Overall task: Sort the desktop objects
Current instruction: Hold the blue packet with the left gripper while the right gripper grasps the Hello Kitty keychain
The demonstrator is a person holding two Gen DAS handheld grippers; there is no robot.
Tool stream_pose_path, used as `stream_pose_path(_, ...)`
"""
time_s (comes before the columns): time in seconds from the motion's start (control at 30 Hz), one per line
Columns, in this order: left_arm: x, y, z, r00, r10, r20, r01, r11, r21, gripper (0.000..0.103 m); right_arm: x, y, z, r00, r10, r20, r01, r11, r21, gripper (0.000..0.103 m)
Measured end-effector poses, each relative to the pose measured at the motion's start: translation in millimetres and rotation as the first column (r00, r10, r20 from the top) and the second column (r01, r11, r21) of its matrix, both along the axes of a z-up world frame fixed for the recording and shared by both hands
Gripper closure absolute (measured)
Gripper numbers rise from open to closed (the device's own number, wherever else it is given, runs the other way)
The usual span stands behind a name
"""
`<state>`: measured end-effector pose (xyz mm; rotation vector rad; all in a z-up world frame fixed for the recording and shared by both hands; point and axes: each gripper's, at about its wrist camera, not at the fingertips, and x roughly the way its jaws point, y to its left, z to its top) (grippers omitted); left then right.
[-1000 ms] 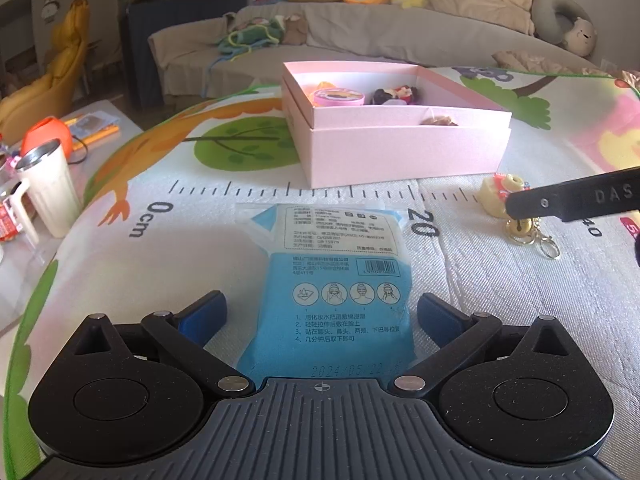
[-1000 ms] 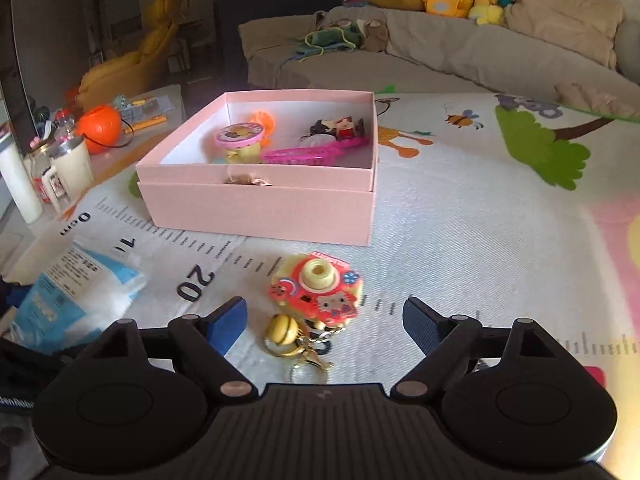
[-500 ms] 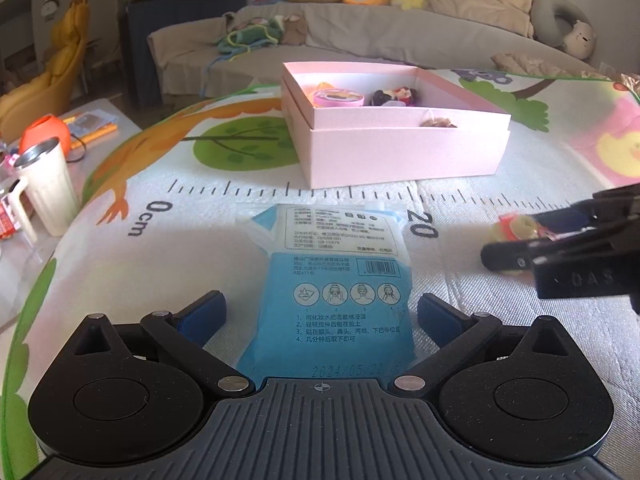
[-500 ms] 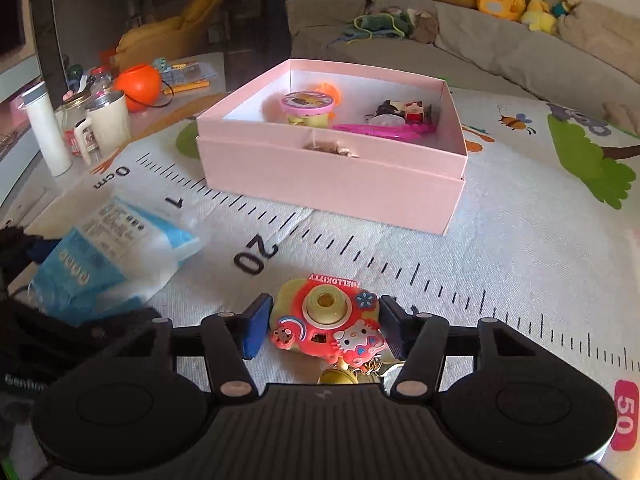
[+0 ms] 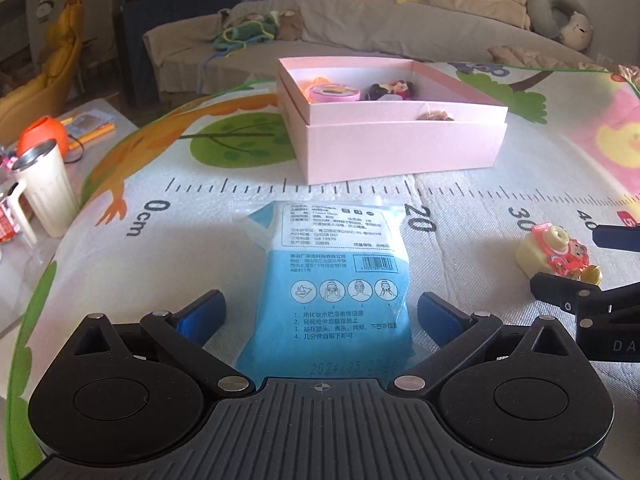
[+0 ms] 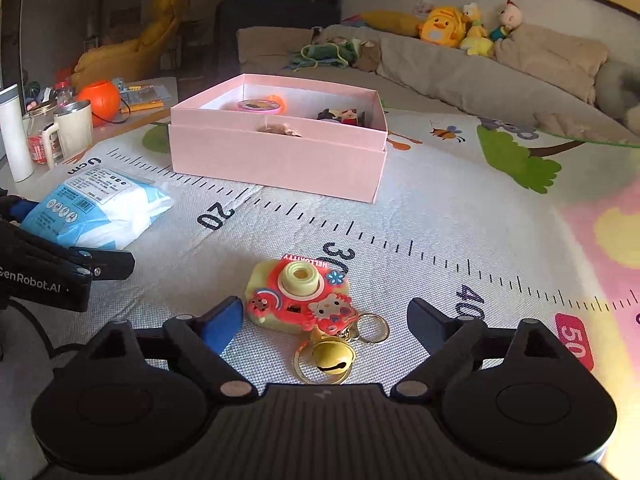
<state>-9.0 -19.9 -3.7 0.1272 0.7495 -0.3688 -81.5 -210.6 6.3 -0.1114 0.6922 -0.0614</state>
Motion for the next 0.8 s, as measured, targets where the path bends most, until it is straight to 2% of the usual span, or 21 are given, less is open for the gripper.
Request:
stream_pose_path(0.1,-3.9,2.4,6.3,1.0,-0.005,-0.004,0.004,1.0,-0.027,0.0,0.2,-2.6,0.5,1.0,-0.023,0.003,0.023,1.0,0.009,0.009)
stream_pose_path(0.17,-8.0,1.5,14.5,1.0,-0.008,0.024,0.01,0.999,-0.047,0.0,-2.0,-3.4,0.9,1.0,-0.025,0.015,0.025,1.0,0.017,0.009)
stream_pose_path(0.3,-6.8,-5.0,27.0,0.997,0.014,0.072,-0.015,1.0,0.005,0.0,-3.6,-3.7,1.6,1.0,-0.012,0.029,0.011,1.0,0.028,0.006)
stream_pose_path(0.47,-3.5,-1.4,26.2,0.999,0.039,0.038,-0.039,0.999,0.007,0.0,-1.3,3.9,0.9,1.0,0.021,0.017,-0.021,1.0,-0.004,0.007)
stream_pose_path(0.67,-9.4,4.8,22.5,0.999,0.034,0.017,-0.034,0.999,0.002,0.0,9.0,12.2,3.8,0.998,0.05,0.031,-0.049,0.999,-0.02,0.023)
stream_pose_path(0.8,-10.9,8.2,20.7,0.999,0.04,0.003,-0.04,0.999,-0.007,0.0,19.3,8.0,2.1,0.999,0.037,-0.019,-0.036,0.998,0.051,0.026)
